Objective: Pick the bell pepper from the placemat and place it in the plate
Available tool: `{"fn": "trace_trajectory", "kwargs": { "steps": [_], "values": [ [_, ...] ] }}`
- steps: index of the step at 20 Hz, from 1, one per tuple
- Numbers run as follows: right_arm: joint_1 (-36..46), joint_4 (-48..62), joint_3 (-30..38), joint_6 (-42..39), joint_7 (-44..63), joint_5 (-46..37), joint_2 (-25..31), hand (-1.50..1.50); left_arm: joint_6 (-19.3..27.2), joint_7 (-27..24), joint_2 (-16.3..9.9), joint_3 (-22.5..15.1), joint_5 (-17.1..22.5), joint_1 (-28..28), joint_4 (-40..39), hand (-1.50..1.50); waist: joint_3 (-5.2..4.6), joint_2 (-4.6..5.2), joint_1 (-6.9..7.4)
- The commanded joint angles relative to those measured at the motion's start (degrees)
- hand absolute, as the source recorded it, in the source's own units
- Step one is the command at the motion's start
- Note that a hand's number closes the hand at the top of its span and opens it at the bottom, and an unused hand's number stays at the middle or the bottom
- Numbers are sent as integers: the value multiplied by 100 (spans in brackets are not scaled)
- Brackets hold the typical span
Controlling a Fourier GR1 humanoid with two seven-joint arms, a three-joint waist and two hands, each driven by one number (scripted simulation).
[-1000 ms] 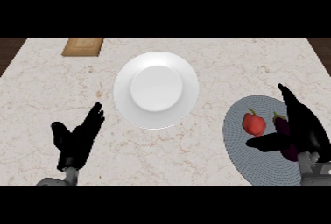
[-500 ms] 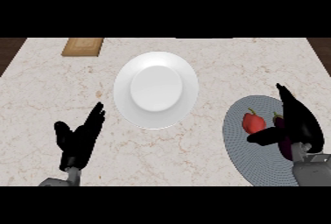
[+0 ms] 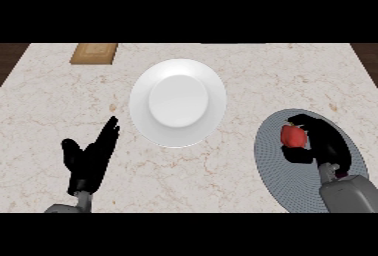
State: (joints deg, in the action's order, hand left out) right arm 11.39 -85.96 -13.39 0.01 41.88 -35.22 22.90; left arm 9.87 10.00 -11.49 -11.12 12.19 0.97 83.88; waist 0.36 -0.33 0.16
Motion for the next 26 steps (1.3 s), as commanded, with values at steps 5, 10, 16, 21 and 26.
{"fn": "trace_trajectory", "kwargs": {
  "steps": [5, 10, 16, 21, 26],
  "values": [
    [570, 652, 91, -71, -297, -574, -155, 150, -290, 44, 7, 176, 26, -172, -229, 0, -36, 36, 18],
    [1021, 141, -1645, 6, 959, -1536, -1835, 150, -294, 196, 96, -26, -43, 55, -250, 0, -63, 54, 372],
    [1834, 359, -2914, 494, 1713, -1727, -2267, 150, -497, 116, 185, -304, -120, 198, -295, 0, -68, 99, 1000],
    [2864, 225, -3346, 1388, 2386, -2476, -2283, 150, -525, 259, 116, -272, -128, 347, -369, 0, -61, 3, 952],
    [3268, 304, -3384, 2053, 3078, -2840, -2286, 150, -472, 305, 191, -286, -138, 388, -434, 0, -55, 19, 875]
  ]
}}
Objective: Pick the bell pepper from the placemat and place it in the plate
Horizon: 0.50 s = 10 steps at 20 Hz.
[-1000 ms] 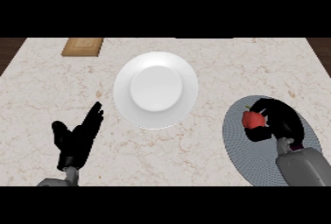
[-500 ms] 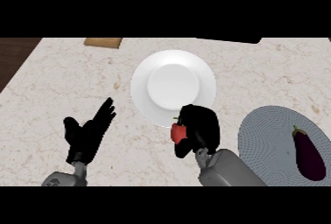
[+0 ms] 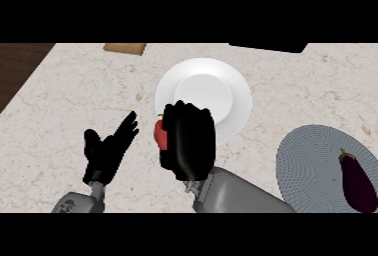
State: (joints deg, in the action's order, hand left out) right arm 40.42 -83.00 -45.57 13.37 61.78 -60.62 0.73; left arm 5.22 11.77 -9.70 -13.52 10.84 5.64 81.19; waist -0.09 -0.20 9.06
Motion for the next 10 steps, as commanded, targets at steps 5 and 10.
{"fn": "trace_trajectory", "kwargs": {
  "steps": [5, 10],
  "values": [
    [557, 78, 124, 1256, 1527, -700, -70, 150, -20, 88, -52, 57, 33, -122, -173, 0, -6, 30, -140],
    [521, 8, 329, 1906, 1694, -949, -70, 150, -5, 41, -35, 34, 15, -276, -145, 0, 3, 57, -196]
  ]
}}
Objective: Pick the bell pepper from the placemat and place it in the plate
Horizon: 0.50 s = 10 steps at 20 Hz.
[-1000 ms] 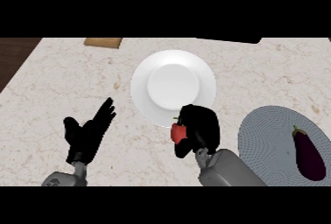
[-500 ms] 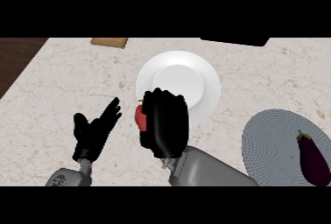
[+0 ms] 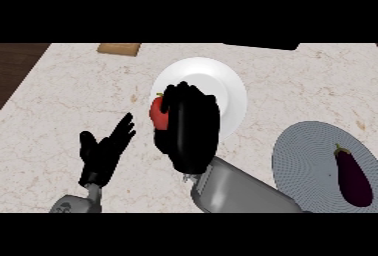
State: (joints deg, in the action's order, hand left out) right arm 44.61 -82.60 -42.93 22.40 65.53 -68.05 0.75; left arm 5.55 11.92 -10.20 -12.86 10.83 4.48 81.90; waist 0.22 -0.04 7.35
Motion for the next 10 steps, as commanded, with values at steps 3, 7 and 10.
{"fn": "trace_trajectory", "kwargs": {
  "steps": [3, 7, 10],
  "values": [
    [51, 174, 122, 1331, 1392, -577, -71, 150, 29, 114, -24, 43, 24, -122, -80, 0, -24, 37, -115],
    [4, 548, 229, 1619, 1490, -1029, -71, 150, 27, 107, -6, 135, 107, -167, -101, 0, -28, 53, -266],
    [10, 925, 613, 1908, 1438, -1477, -71, 150, 188, 169, 58, 116, 16, -114, -1, 0, -20, 73, -339]
  ]
}}
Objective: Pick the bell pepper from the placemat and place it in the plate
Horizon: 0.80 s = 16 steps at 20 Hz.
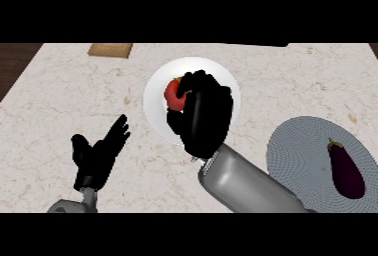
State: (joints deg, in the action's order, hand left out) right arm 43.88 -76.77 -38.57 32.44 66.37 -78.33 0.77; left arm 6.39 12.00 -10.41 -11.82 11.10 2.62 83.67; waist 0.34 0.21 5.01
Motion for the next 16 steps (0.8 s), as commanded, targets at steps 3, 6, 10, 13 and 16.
{"fn": "trace_trajectory", "kwargs": {
  "steps": [3, 6, 10, 13, 16],
  "values": [
    [-93, 662, 341, 1252, 1348, -543, -73, 150, -34, 72, -33, 7, -3, -94, -126, 0, -30, 68, -92],
    [-203, 937, 604, 1698, 1189, -646, -74, 150, -37, 56, 19, -55, -8, -236, -73, 0, -26, 63, -128],
    [101, 1439, 1112, 1969, 751, -279, -74, 150, 8, 49, -40, 187, 18, 17, -255, 0, -31, 88, -205],
    [216, 2078, 1412, 2416, 320, -83, -74, 150, 161, -26, 167, -46, -130, -285, -110, 0, -28, 83, -174],
    [141, 2358, 1670, 2034, 464, 599, -75, 150, -6, 198, -35, 103, 23, -136, 53, 0, -27, 104, -107]
  ]
}}
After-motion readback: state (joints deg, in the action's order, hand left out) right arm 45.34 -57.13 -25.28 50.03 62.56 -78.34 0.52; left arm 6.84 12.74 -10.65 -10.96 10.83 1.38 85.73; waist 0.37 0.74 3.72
